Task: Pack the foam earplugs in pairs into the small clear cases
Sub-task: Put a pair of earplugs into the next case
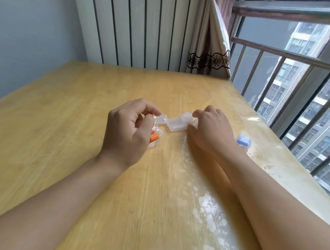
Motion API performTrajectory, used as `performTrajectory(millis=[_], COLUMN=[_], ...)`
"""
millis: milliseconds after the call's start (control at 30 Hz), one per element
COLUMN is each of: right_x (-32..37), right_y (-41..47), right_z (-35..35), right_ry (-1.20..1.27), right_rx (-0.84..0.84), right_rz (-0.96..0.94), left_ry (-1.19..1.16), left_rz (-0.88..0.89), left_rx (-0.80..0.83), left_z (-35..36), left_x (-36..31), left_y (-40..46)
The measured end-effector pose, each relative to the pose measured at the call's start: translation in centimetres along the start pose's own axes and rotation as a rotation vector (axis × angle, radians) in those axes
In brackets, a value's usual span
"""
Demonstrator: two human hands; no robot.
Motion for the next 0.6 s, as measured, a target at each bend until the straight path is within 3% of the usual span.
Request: performTrajectory(millis=[167,300,433,600], right_x=[-0.4,0.0,2.3,2.6], right_y=[-0.8,-3.5,-7.0,-7.3], right_z=[-0.1,-3.6,-2.4,-0.4], right_ry=[0.103,0.566,1.060,1.301], right_rx=[0.015,-0.104,0.140,0.365], right_rz=[0.019,-0.063,-0.132,-0.138], left_ry=[-0.008,-0.075,-0.254,-0.334], left_rz=[0.017,-0.043,-0.172,-0.222], left_rx=[0.044,0.154,0.397,0.420], left_z=[0.8,2.0,4.8,4.9], left_x=[-0.1,0.5,1.2,1.6], left_y=[-0.1,-0.1,-1.2,-1.2])
Point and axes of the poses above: each hand's wrist, its own y-axis towards the middle knuckle, its own z-axis out of the palm, x = y × z, the point moved 9 cm from there along y, towards the middle knuckle, and after that the axes turned 14 degrees about x, right-handed, at the moved point
